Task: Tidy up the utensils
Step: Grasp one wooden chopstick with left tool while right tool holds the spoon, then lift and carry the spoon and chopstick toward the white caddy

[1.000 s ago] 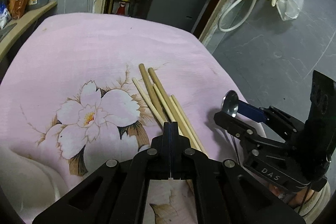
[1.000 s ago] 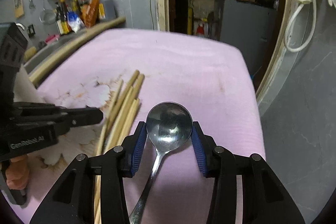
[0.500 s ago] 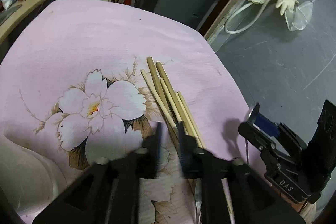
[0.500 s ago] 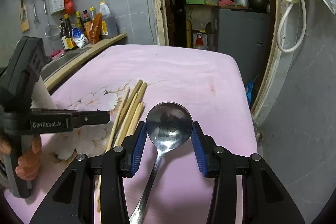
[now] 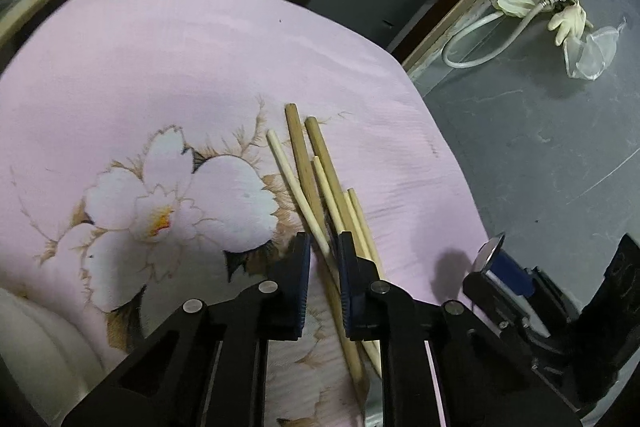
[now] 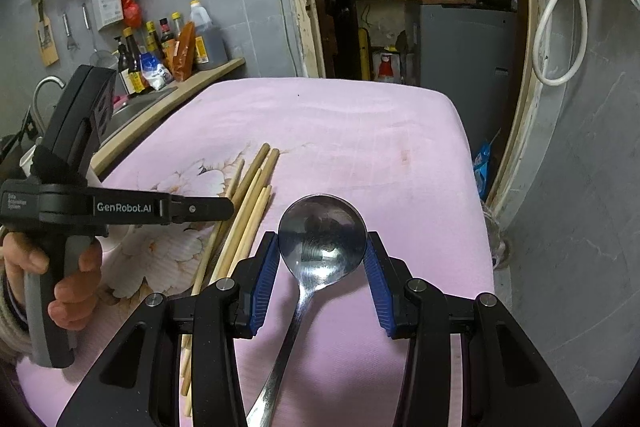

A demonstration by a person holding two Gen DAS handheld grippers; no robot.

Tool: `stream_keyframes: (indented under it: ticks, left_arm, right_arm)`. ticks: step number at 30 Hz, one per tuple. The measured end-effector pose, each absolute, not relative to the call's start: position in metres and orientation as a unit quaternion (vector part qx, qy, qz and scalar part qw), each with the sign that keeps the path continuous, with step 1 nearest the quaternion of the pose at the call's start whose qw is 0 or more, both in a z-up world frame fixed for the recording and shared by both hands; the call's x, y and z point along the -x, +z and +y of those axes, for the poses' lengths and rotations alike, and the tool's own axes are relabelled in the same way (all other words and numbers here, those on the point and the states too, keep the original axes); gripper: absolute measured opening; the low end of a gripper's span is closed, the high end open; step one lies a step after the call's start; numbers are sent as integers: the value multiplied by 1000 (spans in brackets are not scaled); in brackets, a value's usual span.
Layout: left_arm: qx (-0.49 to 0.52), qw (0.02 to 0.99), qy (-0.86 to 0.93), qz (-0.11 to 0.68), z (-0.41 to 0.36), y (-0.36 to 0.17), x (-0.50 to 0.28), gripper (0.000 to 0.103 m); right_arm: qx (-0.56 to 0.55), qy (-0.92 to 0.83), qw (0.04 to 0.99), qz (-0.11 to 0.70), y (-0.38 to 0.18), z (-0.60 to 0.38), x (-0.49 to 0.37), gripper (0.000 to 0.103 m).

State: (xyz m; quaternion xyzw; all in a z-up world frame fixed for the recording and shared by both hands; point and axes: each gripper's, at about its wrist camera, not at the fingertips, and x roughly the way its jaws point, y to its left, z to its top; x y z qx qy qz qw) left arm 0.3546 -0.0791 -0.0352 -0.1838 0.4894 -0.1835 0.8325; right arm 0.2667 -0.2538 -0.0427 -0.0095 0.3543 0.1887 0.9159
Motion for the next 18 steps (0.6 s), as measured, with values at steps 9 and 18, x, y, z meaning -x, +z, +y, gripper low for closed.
stream_keyframes:
  ticks: [9, 18]
  left_arm:
    - [196, 828, -198, 487, -67, -31, -348, 7]
    - [183, 840, -218, 462, -67, -16, -326, 5]
  right_arm:
    - [12, 187, 915, 358, -43, -253, -267, 41]
    - [20, 187, 920, 344, -42, -251, -259, 40]
